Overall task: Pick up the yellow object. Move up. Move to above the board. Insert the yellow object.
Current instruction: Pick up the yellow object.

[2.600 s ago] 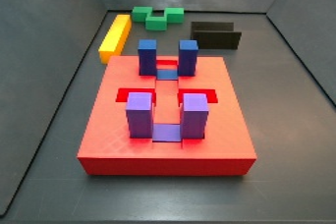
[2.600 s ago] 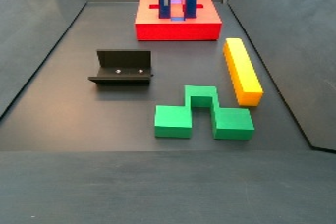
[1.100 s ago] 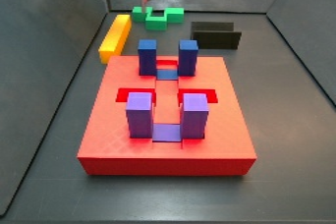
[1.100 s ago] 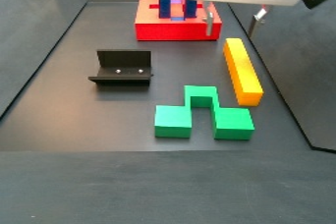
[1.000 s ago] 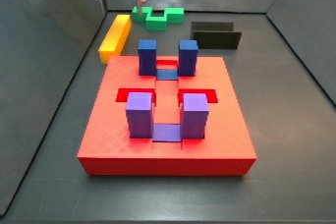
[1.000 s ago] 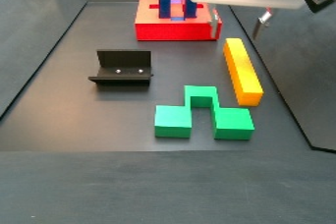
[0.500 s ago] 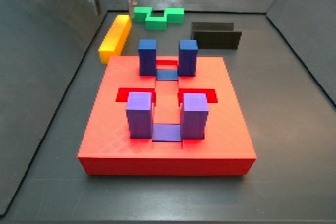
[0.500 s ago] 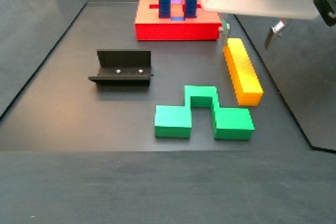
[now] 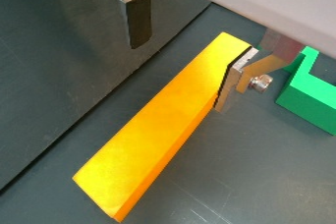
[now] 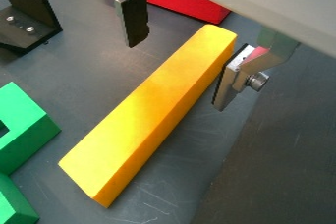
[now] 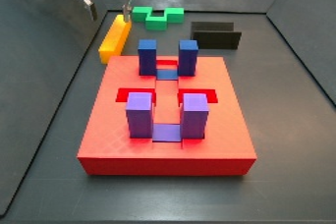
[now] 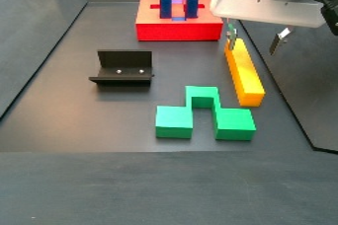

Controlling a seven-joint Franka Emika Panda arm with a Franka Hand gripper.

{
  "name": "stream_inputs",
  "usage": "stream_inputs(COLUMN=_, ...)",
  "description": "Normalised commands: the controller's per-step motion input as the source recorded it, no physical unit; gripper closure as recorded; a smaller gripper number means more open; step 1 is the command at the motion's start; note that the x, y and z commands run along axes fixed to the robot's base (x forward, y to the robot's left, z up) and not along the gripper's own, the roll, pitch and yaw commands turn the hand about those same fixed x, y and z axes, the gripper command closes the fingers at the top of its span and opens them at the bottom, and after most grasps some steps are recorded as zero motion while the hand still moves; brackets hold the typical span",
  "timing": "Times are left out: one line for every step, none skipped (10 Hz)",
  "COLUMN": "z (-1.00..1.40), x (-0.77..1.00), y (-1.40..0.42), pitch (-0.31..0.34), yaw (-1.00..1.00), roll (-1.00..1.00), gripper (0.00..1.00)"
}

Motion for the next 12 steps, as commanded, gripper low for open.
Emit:
stream_inputs(z=-0.27, x=0.00, y=0.00, pitch=-0.097, yaw=0.00, roll=0.01, gripper=0.00)
stream_inputs(z=-0.26, x=0.10, y=0.00, pitch=-0.106, yaw=0.00, roll=0.00, gripper=0.00)
stream_inputs(z=-0.25, x=0.29, y=0.00, pitch=-0.123, yaw=0.00, roll=0.00, gripper=0.00)
stream_inputs(z=-0.27, x=0.26, y=0.00, pitch=-0.117, yaw=0.00, roll=-0.01, gripper=0.00)
stream_inputs(z=-0.25, x=0.20, y=0.00, pitch=-0.091, yaw=0.00, roll=0.00, gripper=0.00)
stream_inputs(z=-0.27, x=0.07, y=0.00, pitch=-0.086, yaw=0.01, roll=0.00, gripper=0.00)
stream_inputs(z=-0.30, x=0.00, y=0.00, pitch=-0.099, yaw=0.04, roll=0.00, gripper=0.00)
stream_inputs(z=-0.32, x=0.00, y=0.00, pitch=-0.097, yaw=0.07, roll=0.01, gripper=0.00)
stream_inputs(z=-0.40, x=0.00, y=0.05, pitch=-0.074, yaw=0.13, roll=0.10, gripper=0.00)
stream_inputs(z=-0.35, x=0.00, y=0.04, pitch=-0.049, yaw=0.14, roll=0.11, gripper=0.00)
stream_inputs(z=-0.27, x=0.00, y=0.00, pitch=-0.034, yaw=0.11, roll=0.09, gripper=0.00)
stream_inputs(z=-0.27, x=0.00, y=0.00, pitch=-0.023, yaw=0.09, roll=0.10, gripper=0.00)
